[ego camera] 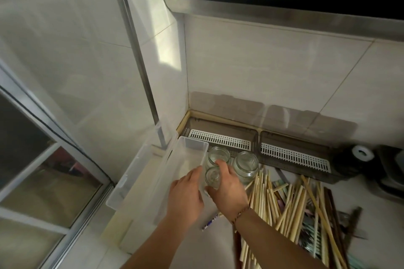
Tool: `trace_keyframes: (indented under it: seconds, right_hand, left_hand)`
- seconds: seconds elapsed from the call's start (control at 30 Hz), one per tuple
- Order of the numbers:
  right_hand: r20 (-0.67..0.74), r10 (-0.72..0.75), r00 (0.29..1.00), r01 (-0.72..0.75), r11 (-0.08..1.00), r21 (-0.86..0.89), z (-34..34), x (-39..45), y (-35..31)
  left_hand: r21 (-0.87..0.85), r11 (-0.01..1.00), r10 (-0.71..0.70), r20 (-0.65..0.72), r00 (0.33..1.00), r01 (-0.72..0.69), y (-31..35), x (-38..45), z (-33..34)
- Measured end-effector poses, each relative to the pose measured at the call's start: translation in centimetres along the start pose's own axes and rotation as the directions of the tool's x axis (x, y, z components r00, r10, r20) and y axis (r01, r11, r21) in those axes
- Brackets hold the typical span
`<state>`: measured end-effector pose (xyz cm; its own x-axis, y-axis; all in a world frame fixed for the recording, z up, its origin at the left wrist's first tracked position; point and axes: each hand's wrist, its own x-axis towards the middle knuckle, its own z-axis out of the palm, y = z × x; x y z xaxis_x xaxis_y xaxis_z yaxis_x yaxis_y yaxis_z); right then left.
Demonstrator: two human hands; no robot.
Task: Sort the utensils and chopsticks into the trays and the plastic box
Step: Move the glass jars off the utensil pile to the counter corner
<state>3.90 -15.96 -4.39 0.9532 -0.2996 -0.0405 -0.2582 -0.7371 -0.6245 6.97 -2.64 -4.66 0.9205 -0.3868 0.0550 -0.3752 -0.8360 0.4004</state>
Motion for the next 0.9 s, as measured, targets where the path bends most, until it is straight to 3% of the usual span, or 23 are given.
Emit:
trace_keyframes:
  seconds: [0.2, 0.33, 0.43, 0.57, 0.67, 0.9]
  right_hand:
    - [-0.007, -0.028, 1.0, 0.029, 0.999, 0.034, -0.7, -0.7, 0.0]
    - [-0.067, -0.05, 0.997, 0.054, 0.997, 0.063, -3.7, -1.4, -0.2]
    - [-0.148, -0.071, 0.987, 0.077, 0.996, 0.035, -7.4, -2.3, 0.2]
    - [-0.238, -0.037, 0.971, 0.061, 0.994, 0.095, -12.3, -4.2, 1.8]
    - [-0.305, 0.014, 0.952, 0.025, 0.992, 0.123, -15.1, -6.2, 3.7]
    - [-0.451, 0.174, 0.875, -0.116, 0.981, 0.154, -20.0, -12.2, 9.7]
  left_hand:
    - [-0.005, 1.0, -0.006, -0.009, 1.0, 0.006, 0.4, -0.1, -0.3]
    - [-0.16, 0.975, 0.139, -0.107, 0.985, -0.155, 2.1, -0.1, -1.1]
    - [-0.437, 0.861, 0.239, -0.103, 0.965, -0.26, 4.4, -0.4, -1.1]
    - [-0.743, 0.632, 0.262, -0.059, 0.963, -0.218, 9.1, -0.2, 0.4]
    - [-0.795, 0.572, 0.27, -0.051, 0.961, -0.203, 13.0, -0.3, 1.9]
    - [-0.779, 0.559, 0.437, -0.016, 0.9, -0.285, 21.9, -1.7, 5.3]
